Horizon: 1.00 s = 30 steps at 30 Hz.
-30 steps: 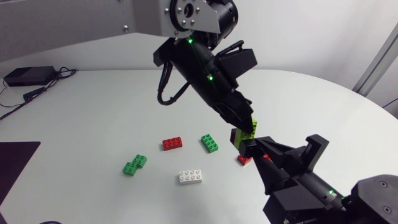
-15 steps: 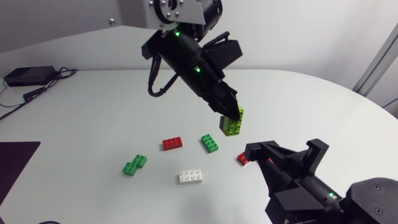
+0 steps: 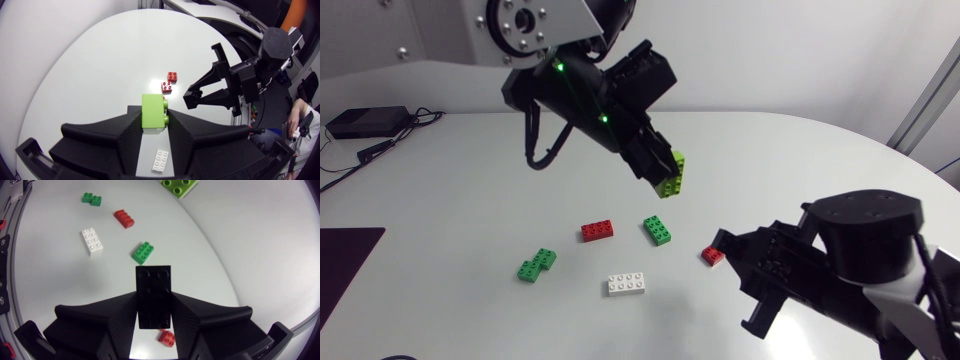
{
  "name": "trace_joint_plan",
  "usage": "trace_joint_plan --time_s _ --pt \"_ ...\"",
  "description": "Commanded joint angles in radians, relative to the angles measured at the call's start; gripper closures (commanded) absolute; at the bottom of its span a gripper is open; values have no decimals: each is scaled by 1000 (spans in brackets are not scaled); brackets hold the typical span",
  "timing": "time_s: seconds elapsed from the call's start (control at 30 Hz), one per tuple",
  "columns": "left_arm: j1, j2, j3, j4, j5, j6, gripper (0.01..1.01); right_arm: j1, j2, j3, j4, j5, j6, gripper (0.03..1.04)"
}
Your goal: Separate the duplo bricks
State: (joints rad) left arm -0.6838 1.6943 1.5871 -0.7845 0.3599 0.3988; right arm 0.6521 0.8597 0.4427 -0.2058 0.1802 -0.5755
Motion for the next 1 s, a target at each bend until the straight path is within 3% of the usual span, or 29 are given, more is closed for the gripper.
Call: trace_joint_plan --time_s 0.0,0.33,0.63,0.97 --pt "-25 -54 -68 37 -15 -5 772 -49 56 24 -50 -59 97 957" --pt "-77 -114 -194 106 -16 8 770 -177 125 -25 -138 -205 83 956" --pt "-86 -111 -190 123 36 -71 769 -174 246 -111 -90 -235 71 951" --pt "-99 -105 -182 126 62 -170 769 -177 346 -121 -29 -234 74 903"
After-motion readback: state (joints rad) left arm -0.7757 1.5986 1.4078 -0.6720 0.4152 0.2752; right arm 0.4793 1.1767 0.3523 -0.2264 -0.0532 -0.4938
